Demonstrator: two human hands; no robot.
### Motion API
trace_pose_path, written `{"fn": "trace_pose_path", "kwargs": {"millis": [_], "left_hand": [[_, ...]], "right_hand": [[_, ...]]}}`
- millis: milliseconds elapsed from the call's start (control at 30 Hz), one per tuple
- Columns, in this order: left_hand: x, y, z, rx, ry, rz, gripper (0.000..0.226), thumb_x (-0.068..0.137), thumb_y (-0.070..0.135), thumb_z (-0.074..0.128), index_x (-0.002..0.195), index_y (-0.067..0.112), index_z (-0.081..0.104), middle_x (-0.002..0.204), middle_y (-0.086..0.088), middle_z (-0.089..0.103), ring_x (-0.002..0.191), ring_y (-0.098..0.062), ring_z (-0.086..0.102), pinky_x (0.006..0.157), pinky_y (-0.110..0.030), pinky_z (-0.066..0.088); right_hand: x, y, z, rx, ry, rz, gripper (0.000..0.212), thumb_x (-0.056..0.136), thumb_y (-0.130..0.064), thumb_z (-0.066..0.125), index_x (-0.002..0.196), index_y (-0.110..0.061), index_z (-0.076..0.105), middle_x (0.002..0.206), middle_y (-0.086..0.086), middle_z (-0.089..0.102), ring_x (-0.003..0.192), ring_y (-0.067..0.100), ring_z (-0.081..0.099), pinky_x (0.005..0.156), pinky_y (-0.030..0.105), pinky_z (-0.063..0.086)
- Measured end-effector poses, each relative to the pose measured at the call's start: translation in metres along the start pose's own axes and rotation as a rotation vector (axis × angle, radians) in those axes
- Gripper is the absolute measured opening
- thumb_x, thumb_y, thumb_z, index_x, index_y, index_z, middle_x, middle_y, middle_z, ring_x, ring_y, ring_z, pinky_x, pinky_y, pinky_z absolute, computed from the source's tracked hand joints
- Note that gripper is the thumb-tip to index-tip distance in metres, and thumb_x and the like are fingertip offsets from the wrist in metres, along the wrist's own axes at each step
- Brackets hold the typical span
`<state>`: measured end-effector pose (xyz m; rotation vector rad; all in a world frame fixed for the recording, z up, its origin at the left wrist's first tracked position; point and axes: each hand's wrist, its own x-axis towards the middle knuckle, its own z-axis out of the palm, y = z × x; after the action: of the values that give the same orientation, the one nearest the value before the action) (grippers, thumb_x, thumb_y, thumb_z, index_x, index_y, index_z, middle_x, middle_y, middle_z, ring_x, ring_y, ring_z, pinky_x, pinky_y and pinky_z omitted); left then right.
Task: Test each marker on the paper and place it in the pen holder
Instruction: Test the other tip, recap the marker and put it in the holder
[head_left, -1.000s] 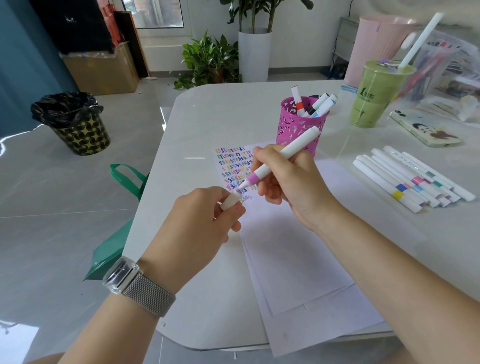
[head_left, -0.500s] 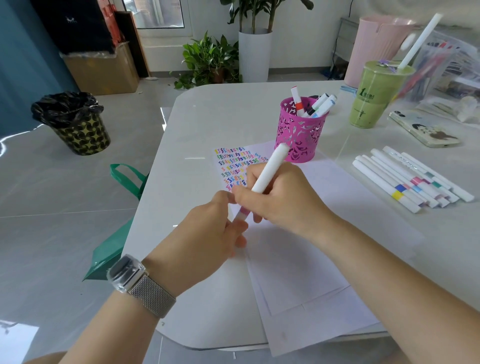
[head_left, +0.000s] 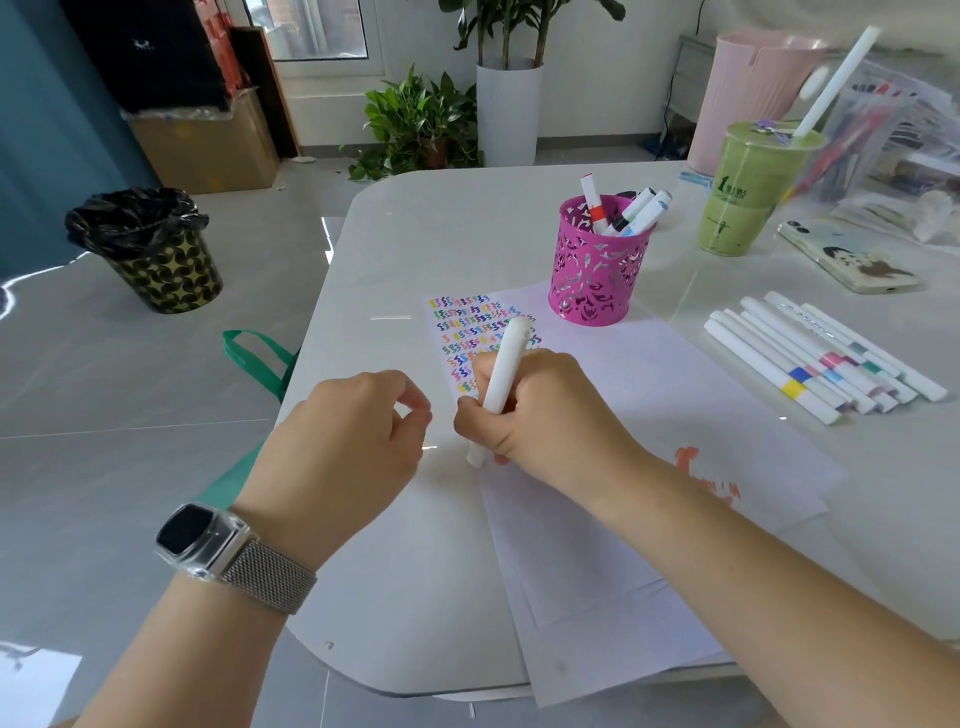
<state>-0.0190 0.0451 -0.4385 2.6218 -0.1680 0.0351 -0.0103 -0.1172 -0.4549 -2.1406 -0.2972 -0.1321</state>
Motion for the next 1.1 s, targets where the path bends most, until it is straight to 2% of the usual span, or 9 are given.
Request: {"fn": "trace_pose_path", "kwargs": {"millis": [167,300,400,533,633,700,800,967,1100], "left_hand": [[-0.001,0.003,0.000,-0.025,-0.012,-0.018,0.018,0.089,0.026,0.045,0.094,0.032,0.061,0.083,0.009,0.070,0.070,-0.022,0.061,0.068,-0.036,0.054],[-0.001,0.002,0.003,-0.022,-0.036,-0.017,0.016,0.089,0.027,0.046,0.093,0.033,0.060,0.078,0.010,0.070,0.069,-0.020,0.061,0.068,-0.037,0.054],[0.000,0.000,0.004,-0.006,-0.051,0.004,0.012,0.089,0.032,0.049,0.093,0.032,0.060,0.074,0.011,0.069,0.070,-0.014,0.062,0.069,-0.036,0.053],[-0.002,0.005,0.002,-0.062,-0.163,0.066,0.018,0.084,0.045,0.057,0.097,0.032,0.057,0.084,0.015,0.065,0.063,0.002,0.057,0.057,-0.012,0.043],[-0.004,0.011,0.000,-0.074,-0.175,0.106,0.017,0.086,0.046,0.055,0.093,0.030,0.058,0.068,0.017,0.058,0.061,0.007,0.053,0.058,-0.007,0.039],[-0.005,0.013,-0.001,-0.063,-0.158,0.124,0.023,0.089,0.044,0.050,0.088,0.024,0.060,0.061,0.013,0.056,0.066,-0.004,0.056,0.061,-0.014,0.041],[-0.006,0.016,-0.002,-0.040,-0.135,0.138,0.033,0.093,0.043,0.042,0.085,0.015,0.059,0.068,-0.002,0.062,0.068,-0.020,0.059,0.064,-0.029,0.042],[-0.007,0.016,-0.002,-0.042,-0.094,0.090,0.036,0.092,0.045,0.036,0.081,0.016,0.055,0.069,-0.003,0.061,0.069,-0.024,0.061,0.066,-0.044,0.051],[-0.006,0.016,0.000,-0.068,-0.059,0.078,0.033,0.090,0.047,0.036,0.080,0.021,0.053,0.076,0.003,0.064,0.070,-0.021,0.062,0.066,-0.044,0.051]], "right_hand": [[0.004,0.002,-0.003,0.121,-0.027,0.095,0.035,0.079,-0.005,0.062,0.057,-0.010,0.036,0.050,0.002,0.041,0.038,0.010,0.056,0.046,0.024,0.044],[0.002,0.003,-0.004,0.143,-0.033,0.113,0.035,0.079,-0.005,0.063,0.057,-0.011,0.036,0.047,-0.002,0.042,0.038,0.010,0.058,0.043,0.019,0.042],[0.002,0.002,-0.007,0.116,-0.037,0.134,0.035,0.081,-0.010,0.063,0.054,-0.012,0.042,0.045,-0.003,0.053,0.042,0.011,0.061,0.046,0.021,0.045],[0.012,0.000,-0.019,0.287,-0.068,0.245,0.033,0.085,-0.017,0.067,0.055,-0.015,0.055,0.048,-0.003,0.062,0.043,0.012,0.056,0.042,0.019,0.040],[0.019,-0.004,-0.023,0.474,-0.066,0.254,0.039,0.087,-0.022,0.068,0.049,-0.019,0.060,0.050,0.004,0.060,0.042,0.013,0.047,0.040,0.019,0.037],[0.020,-0.006,-0.023,0.529,-0.085,0.237,0.037,0.086,-0.023,0.070,0.050,-0.019,0.062,0.050,0.005,0.058,0.043,0.013,0.045,0.040,0.019,0.035],[0.021,-0.009,-0.025,0.568,-0.107,0.230,0.031,0.084,-0.024,0.072,0.056,-0.016,0.063,0.046,0.000,0.053,0.044,0.012,0.042,0.041,0.019,0.033],[0.031,-0.006,-0.042,0.702,0.065,0.293,0.024,0.090,-0.023,0.064,0.069,-0.014,0.059,0.044,-0.002,0.050,0.037,0.009,0.040,0.038,0.017,0.028],[0.036,0.003,-0.062,0.751,0.117,0.257,0.026,0.096,-0.018,0.055,0.073,-0.010,0.062,0.045,-0.001,0.051,0.039,0.011,0.040,0.039,0.018,0.027]]}}
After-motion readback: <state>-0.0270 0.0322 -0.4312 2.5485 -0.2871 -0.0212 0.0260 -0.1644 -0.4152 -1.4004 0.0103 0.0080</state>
